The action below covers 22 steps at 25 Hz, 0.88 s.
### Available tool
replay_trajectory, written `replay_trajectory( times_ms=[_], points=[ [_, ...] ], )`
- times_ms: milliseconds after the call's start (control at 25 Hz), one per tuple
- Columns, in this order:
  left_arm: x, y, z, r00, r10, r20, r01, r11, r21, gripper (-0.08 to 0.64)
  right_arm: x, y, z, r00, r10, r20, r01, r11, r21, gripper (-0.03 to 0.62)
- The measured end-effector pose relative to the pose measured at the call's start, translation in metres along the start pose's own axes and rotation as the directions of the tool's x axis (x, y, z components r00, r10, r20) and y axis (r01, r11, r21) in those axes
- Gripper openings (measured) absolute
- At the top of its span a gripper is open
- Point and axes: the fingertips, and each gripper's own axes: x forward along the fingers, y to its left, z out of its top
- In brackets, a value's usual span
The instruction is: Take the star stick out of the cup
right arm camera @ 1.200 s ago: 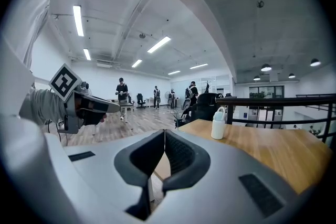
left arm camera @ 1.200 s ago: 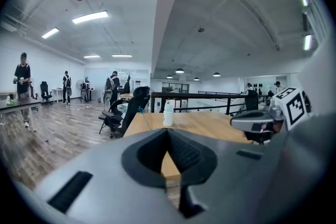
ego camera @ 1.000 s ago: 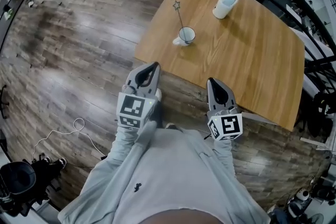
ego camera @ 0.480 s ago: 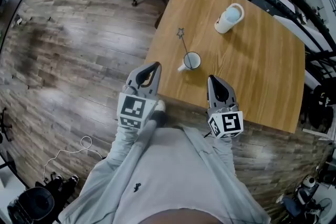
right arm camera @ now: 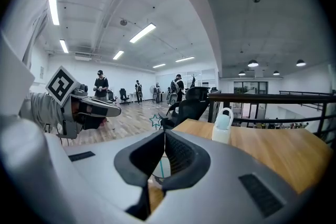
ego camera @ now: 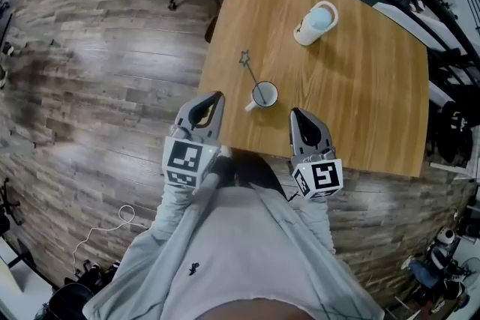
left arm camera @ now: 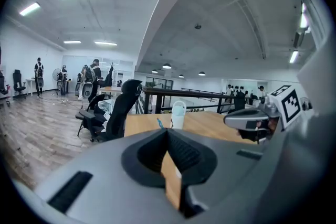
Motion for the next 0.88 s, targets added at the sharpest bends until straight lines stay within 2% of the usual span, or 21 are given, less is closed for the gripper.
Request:
replay_trajectory(
  times_ms=[160,360,600,880],
  points=[
    [0.012,0.002,0.001,1.0,0.009,-0.018,-0.009,1.0,-0.013,0.02,0.007,-0.011,0.004,1.0,0.012,-0.001,-0.012,1.0,-0.001,0.017],
    [0.031,0.008,0.02,0.999,0.04,0.01,-0.04,0.999,-0.003,0.019,0.024,-0.025,0.011,0.998,0.06,0.013,-0.06,0.998,-0.016,0.017],
    [0.053,0.018,0.047,0.993,0.103,0.053,-0.104,0.995,0.011,0.02,0.045,-0.047,0.024,0.991,0.127,0.032,-0.127,0.992,-0.018,0.017],
    [0.072,0.028,0.061,0.983,0.172,0.06,-0.172,0.985,0.003,0.02,0.073,-0.058,0.033,0.977,0.21,0.039,-0.208,0.977,-0.05,0.017]
  ],
)
